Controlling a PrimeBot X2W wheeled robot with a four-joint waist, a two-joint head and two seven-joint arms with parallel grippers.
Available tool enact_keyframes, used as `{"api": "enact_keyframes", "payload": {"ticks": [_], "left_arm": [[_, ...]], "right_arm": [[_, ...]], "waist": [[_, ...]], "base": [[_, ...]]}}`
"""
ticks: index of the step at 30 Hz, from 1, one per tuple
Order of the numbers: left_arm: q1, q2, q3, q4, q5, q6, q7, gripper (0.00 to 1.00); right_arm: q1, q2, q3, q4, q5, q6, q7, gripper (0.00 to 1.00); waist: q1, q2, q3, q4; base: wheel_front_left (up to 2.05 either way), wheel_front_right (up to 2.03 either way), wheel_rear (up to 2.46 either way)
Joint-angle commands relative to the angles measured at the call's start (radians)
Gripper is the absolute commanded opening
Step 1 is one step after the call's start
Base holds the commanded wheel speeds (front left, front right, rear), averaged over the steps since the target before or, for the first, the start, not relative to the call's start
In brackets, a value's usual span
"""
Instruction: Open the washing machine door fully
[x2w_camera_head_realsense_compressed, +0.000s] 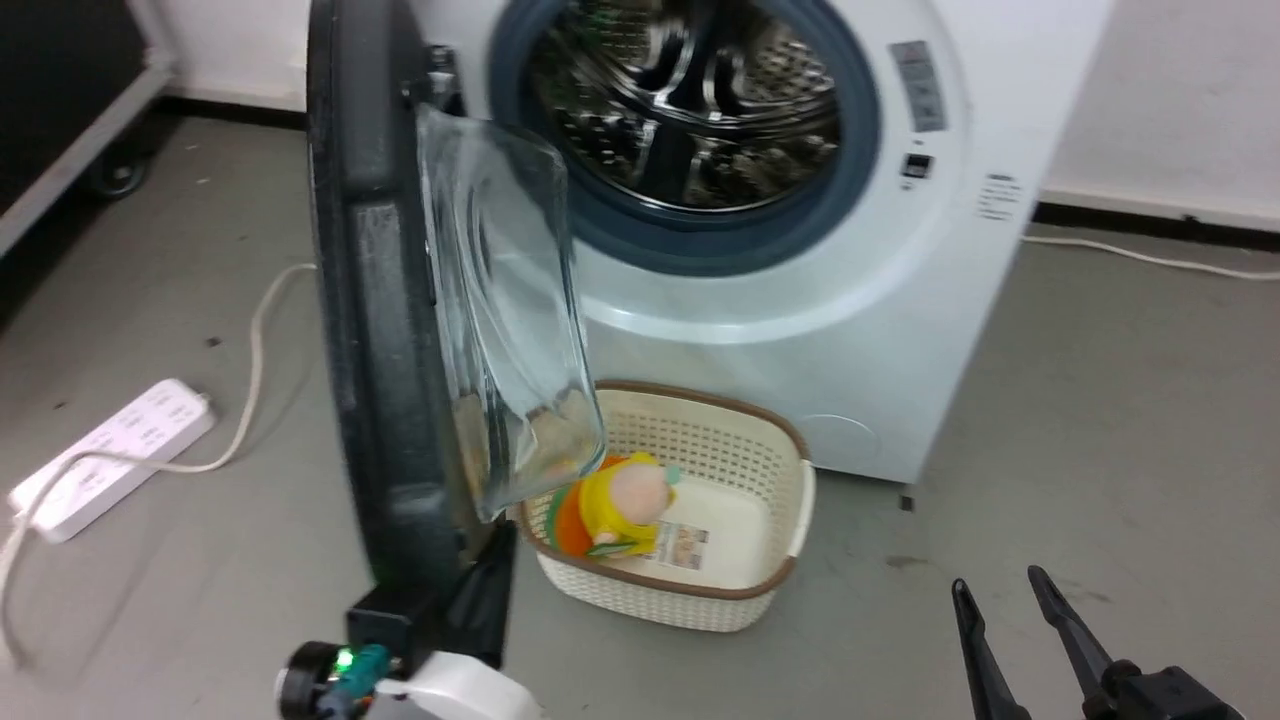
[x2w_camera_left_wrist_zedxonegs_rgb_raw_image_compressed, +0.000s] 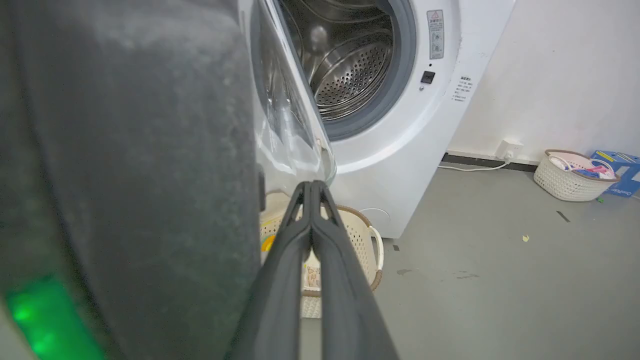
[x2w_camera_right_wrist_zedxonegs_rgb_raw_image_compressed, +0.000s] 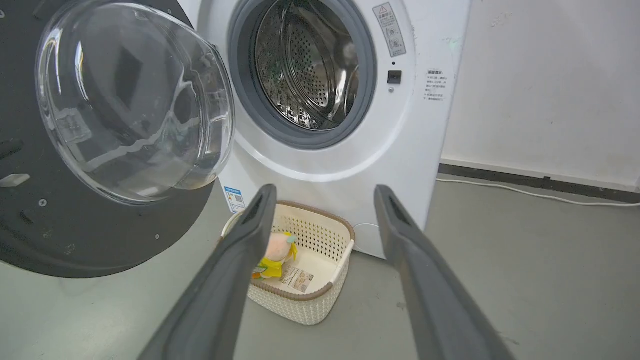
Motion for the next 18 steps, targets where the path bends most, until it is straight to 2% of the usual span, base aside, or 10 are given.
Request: {"api": "enact_keyframes", "payload": {"ticks": [1, 11, 18], "left_arm": [[-0.008, 0.012, 0.018, 0.004, -0.007, 0.009, -0.009, 0.0], [-0.053, 0.097, 0.138, 0.008, -0.057, 0.032, -0.014, 0.0], [-0.151, 0.172, 0.189, 0.062, -0.074, 0.017, 0.001, 0.0]], "right_arm": [[-0.002, 0.004, 0.003, 0.004, 0.004, 0.001, -0.005, 1.0], [-0.008, 0.004, 0.028, 0.012, -0.008, 0.001, -0.005, 1.0], [-0.029, 0.004, 0.035, 0.009, -0.043, 0.001, -0.001, 1.0]], "waist": [[0.0, 0.0, -0.006, 0.042], [0.0, 0.0, 0.025, 0.176], [0.0, 0.0, 0.102, 0.238]], "base": [[0.0, 0.0, 0.0], [0.0, 0.0, 0.0], [0.0, 0.0, 0.0]]}}
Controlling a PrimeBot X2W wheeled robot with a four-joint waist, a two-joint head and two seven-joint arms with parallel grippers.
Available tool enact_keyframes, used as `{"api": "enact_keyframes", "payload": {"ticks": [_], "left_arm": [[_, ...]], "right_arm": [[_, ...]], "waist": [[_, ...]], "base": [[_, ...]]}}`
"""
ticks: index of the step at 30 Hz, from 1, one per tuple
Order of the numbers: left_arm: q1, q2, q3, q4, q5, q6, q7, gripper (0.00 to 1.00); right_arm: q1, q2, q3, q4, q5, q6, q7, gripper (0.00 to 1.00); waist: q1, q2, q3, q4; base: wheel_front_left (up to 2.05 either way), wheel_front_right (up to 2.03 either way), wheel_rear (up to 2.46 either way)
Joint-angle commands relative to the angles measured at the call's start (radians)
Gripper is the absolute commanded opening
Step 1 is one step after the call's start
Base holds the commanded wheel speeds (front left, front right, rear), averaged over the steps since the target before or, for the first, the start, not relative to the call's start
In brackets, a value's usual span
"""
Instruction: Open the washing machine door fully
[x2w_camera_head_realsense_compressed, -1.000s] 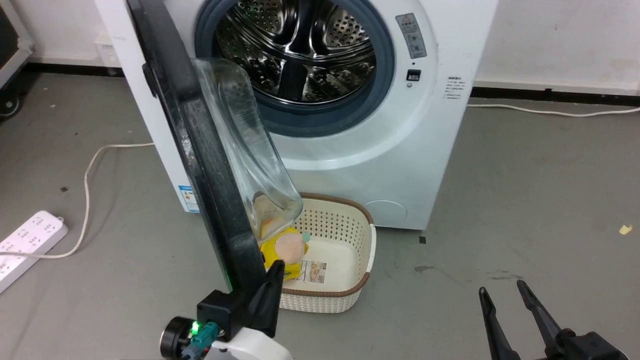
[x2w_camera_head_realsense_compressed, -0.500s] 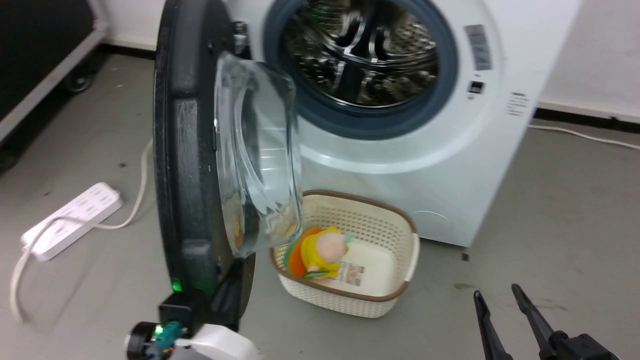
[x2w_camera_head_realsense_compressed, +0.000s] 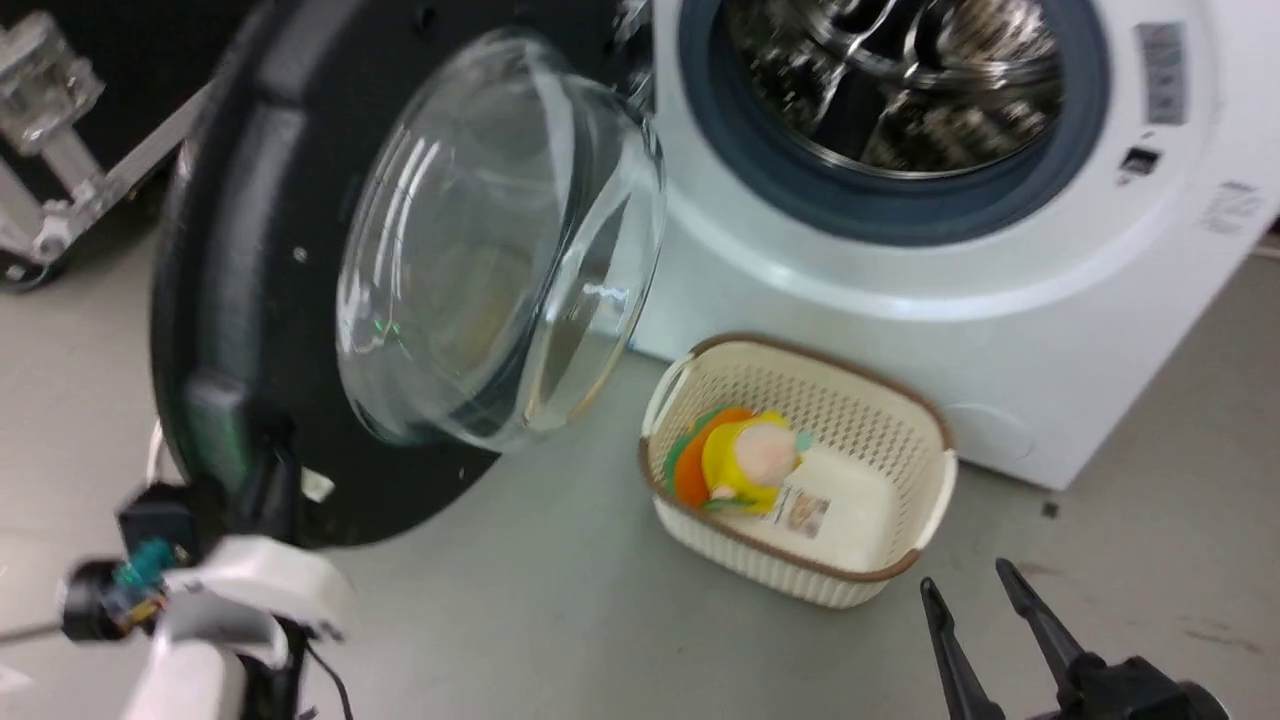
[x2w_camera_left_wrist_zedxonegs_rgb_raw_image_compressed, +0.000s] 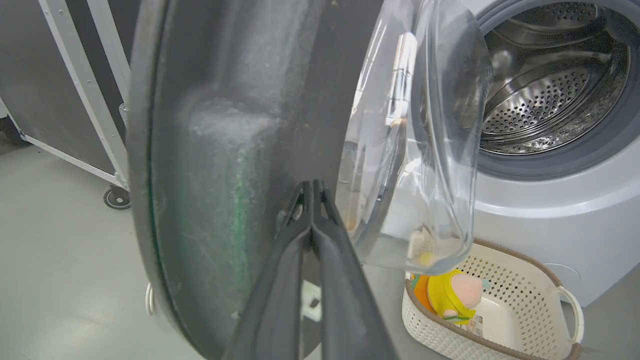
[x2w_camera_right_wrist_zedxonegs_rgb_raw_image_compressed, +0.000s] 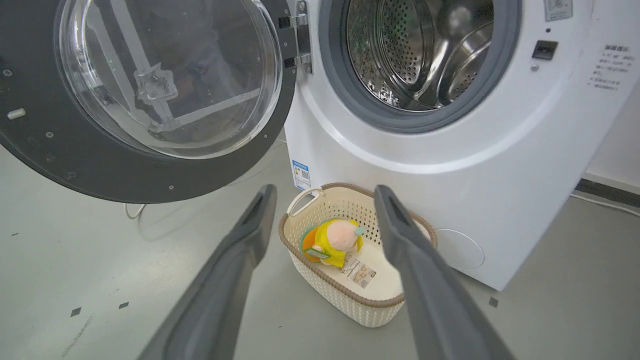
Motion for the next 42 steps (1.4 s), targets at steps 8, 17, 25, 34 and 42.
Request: {"api": "enact_keyframes", "payload": {"ticks": [8, 17, 25, 34, 42], "left_arm": [[-0.162, 0.076, 0.064, 0.146, -0.042, -0.026, -0.015, 0.0], [-0.337, 0.129, 0.1, 0.364, -0.074, -0.063, -0.077, 0.0], [-0.374, 0.139, 0.081, 0.441, -0.041, -0.095, -0.118, 0.0], [-0.185, 0.047, 0.054, 0.158, 0.04, -0.102, -0.12, 0.0], [0.041, -0.05, 0.005, -0.04, 0.085, -0.076, -0.121, 0.0]], "right_arm": [[-0.054, -0.025, 0.006, -0.036, -0.028, 0.001, 0.036, 1.0], [-0.076, -0.054, 0.003, -0.083, -0.039, 0.001, 0.078, 1.0], [-0.093, -0.05, -0.043, -0.084, -0.055, 0.001, 0.064, 1.0], [-0.102, -0.016, -0.153, -0.069, -0.089, 0.001, 0.02, 1.0], [-0.081, 0.001, -0.176, -0.087, -0.105, 0.001, 0.0, 1.0]], "waist": [[-0.0001, 0.0, 0.126, 0.061], [-0.0001, 0.0, 0.195, 0.06], [-0.0001, 0.0, 0.162, 0.017], [-0.0001, 0.0, 0.02, -0.071], [-0.0001, 0.0, -0.089, -0.18]], "base": [[0.0, 0.0, 0.0], [0.0, 0.0, 0.0], [0.0, 0.0, 0.0], [0.0, 0.0, 0.0], [0.0, 0.0, 0.0]]}}
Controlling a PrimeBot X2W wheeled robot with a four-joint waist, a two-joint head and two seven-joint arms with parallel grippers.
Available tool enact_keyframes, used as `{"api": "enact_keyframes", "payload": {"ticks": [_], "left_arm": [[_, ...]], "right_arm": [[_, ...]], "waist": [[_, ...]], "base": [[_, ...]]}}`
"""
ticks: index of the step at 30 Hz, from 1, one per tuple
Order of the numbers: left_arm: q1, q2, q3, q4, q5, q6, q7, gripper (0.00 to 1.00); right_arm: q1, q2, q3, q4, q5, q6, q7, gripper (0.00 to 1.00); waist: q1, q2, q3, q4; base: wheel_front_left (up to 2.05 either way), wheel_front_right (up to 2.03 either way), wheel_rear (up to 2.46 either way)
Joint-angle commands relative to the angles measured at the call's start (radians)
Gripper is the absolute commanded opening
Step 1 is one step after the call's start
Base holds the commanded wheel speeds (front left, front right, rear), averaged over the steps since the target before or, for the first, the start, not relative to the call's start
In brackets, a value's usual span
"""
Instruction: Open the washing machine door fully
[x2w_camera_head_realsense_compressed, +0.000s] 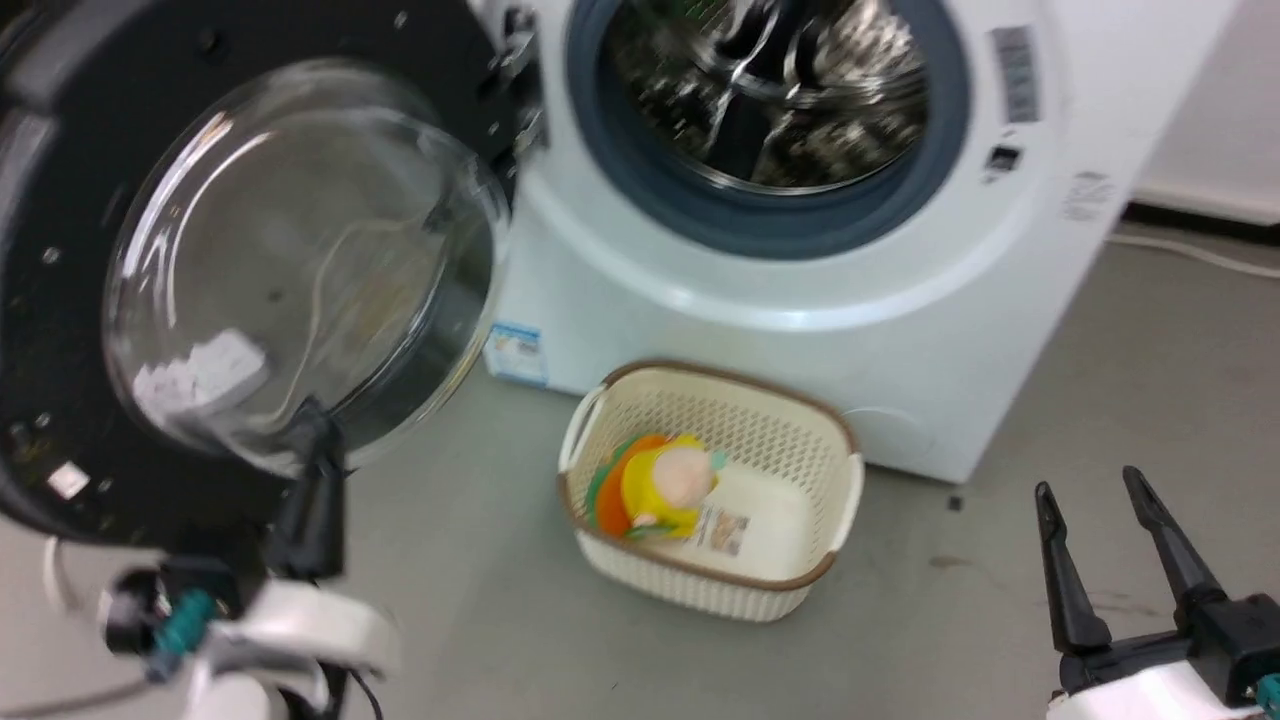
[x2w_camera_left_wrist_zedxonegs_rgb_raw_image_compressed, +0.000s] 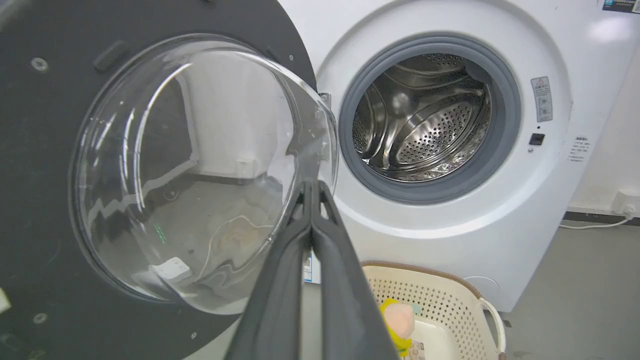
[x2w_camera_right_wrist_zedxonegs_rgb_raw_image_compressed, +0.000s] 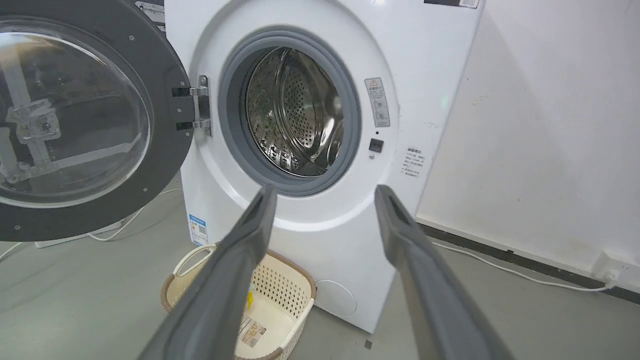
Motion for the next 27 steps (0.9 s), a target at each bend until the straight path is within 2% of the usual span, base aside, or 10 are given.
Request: {"api": "enact_keyframes", "payload": {"ticks": [1, 2, 5, 13, 14, 15, 27], "left_arm": [[0.026, -0.009, -0.007, -0.015, 0.007, 0.006, -0.005, 0.0], [0.084, -0.04, -0.03, -0.056, 0.017, 0.015, -0.005, 0.0], [0.132, -0.063, -0.05, -0.081, 0.033, 0.029, -0.005, 0.0], [0.208, -0.092, -0.086, -0.097, 0.067, 0.047, -0.005, 0.02], [0.213, -0.094, -0.089, -0.095, 0.07, 0.048, -0.005, 0.43], [0.217, -0.096, -0.089, -0.094, 0.073, 0.049, -0.005, 1.0], [0.216, -0.103, -0.09, -0.092, 0.092, 0.05, -0.005, 1.0]], "right_arm": [[0.014, 0.006, 0.002, -0.007, -0.003, 0.001, -0.006, 1.0], [0.029, 0.007, 0.004, -0.015, 0.006, 0.001, -0.008, 1.0], [0.045, 0.007, 0.011, -0.012, 0.03, 0.001, -0.009, 1.0], [0.086, 0.008, 0.015, 0.022, 0.065, 0.001, -0.011, 1.0], [0.088, 0.008, 0.015, 0.024, 0.066, 0.001, -0.011, 1.0], [0.09, 0.008, 0.016, 0.025, 0.067, 0.001, -0.011, 1.0], [0.086, 0.008, 0.023, 0.051, 0.08, 0.001, -0.012, 1.0]], "waist": [[0.0002, 0.0, -0.05, -0.056], [0.0002, 0.0, -0.059, -0.087], [0.0002, 0.0, -0.065, -0.115], [0.0002, 0.0, -0.073, -0.148], [0.0002, 0.0, -0.074, -0.151], [0.0002, 0.0, -0.074, -0.153], [0.0002, 0.0, -0.078, -0.155]], "base": [[0.0, 0.0, 0.0], [0.0, 0.0, 0.0], [0.0, 0.0, 0.0], [0.0, 0.0, 0.0], [0.0, 0.0, 0.0], [0.0, 0.0, 0.0], [0.0, 0.0, 0.0]]}}
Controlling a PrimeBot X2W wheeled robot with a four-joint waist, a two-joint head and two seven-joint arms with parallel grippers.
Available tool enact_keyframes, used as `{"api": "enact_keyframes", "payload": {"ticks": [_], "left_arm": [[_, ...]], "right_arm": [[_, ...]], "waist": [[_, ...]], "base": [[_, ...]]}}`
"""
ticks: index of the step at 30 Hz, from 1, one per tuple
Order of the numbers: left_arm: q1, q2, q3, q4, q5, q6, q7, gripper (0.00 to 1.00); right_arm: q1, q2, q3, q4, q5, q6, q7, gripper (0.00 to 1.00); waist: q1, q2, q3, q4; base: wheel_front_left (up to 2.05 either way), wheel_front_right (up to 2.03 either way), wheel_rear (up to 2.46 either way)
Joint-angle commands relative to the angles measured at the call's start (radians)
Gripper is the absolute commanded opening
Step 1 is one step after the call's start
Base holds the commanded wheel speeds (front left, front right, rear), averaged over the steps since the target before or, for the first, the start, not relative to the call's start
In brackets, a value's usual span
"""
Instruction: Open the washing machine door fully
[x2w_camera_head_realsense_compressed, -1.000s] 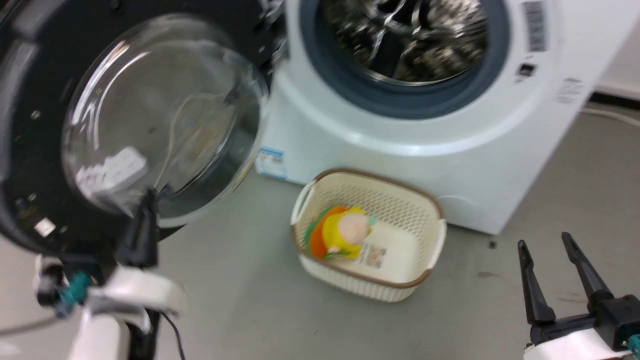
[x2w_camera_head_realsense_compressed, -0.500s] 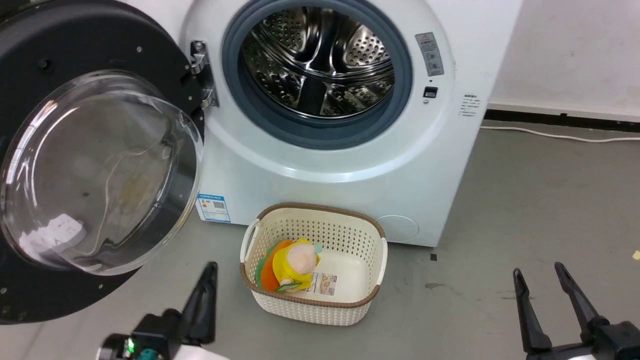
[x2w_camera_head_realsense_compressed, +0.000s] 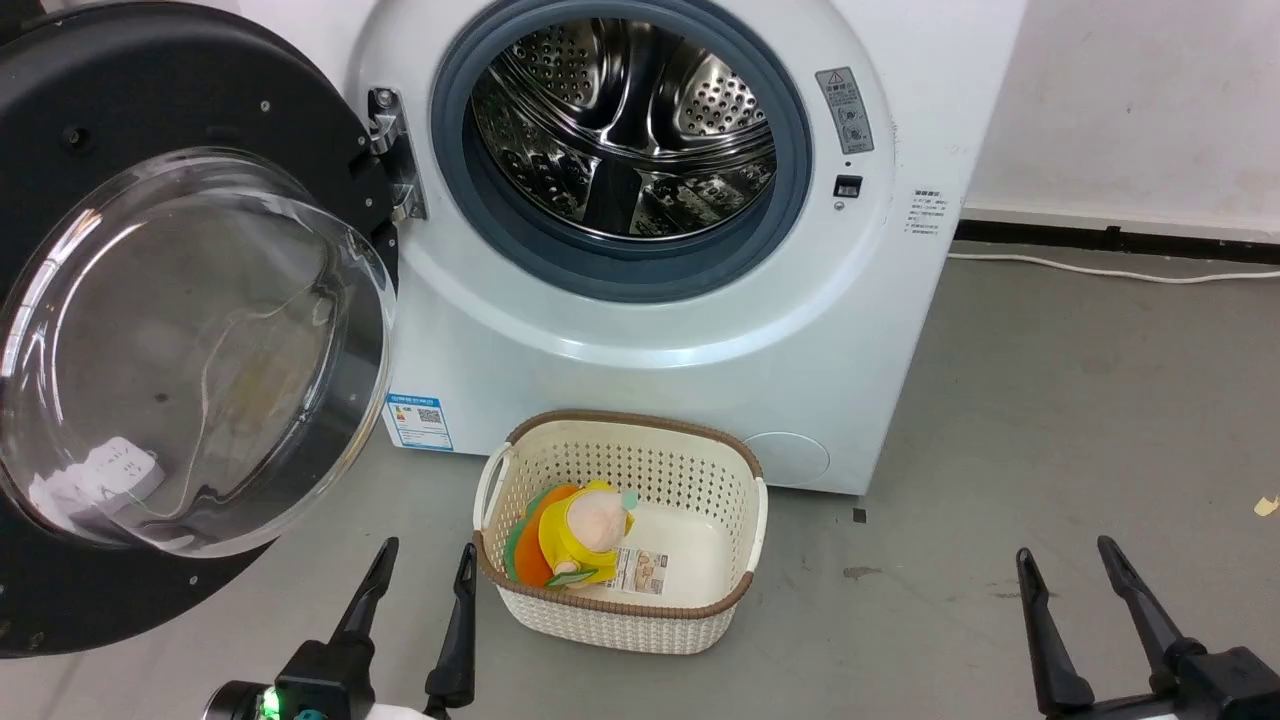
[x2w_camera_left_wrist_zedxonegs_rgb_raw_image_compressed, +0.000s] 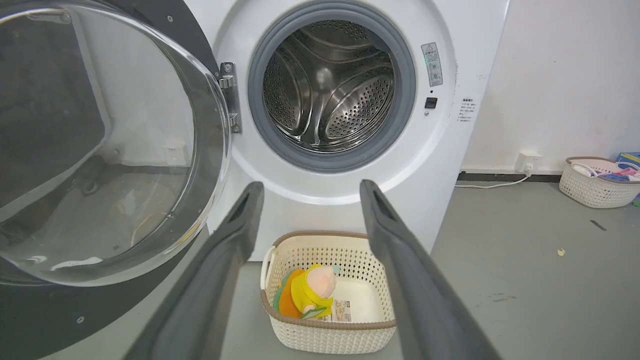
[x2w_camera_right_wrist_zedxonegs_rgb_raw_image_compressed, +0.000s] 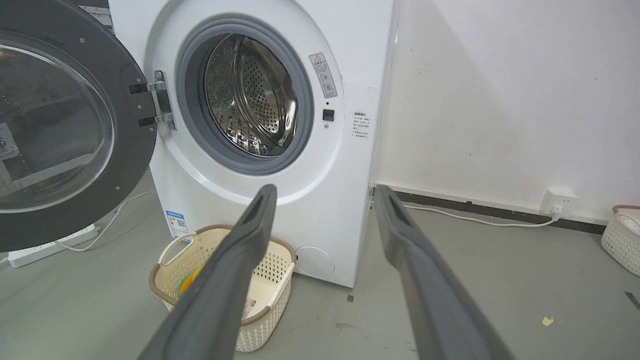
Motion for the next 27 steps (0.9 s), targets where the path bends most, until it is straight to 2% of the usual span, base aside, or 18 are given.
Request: {"api": "enact_keyframes", "payload": {"ticks": [1, 17, 18, 27], "left_arm": [[0.002, -0.002, -0.002, 0.002, 0.007, -0.003, -0.005, 1.0], [-0.002, 0.005, -0.017, 0.01, 0.031, -0.012, -0.005, 1.0], [0.0, 0.003, -0.02, 0.011, 0.027, -0.01, 0.0, 0.0], [-0.003, 0.0, -0.014, 0.007, 0.032, -0.009, 0.014, 0.0]], "right_arm": [[0.007, 0.005, 0.001, 0.008, 0.008, 0.001, -0.005, 1.0], [0.008, 0.005, 0.013, 0.027, 0.008, 0.001, -0.005, 1.0], [0.0, 0.0, 0.012, 0.024, 0.0, 0.0, 0.0, 0.0], [-0.007, 0.0, 0.015, 0.022, -0.002, 0.0, 0.014, 0.0]], "waist": [[0.0, 0.0, -0.002, 0.001], [0.0, 0.0, -0.006, 0.0], [0.0, 0.0, -0.006, 0.0], [0.0, 0.0, -0.003, -0.003]], "base": [[0.0, 0.0, 0.0], [0.0, 0.0, 0.0], [0.0, 0.0, 0.0], [0.0, 0.0, 0.0]]}}
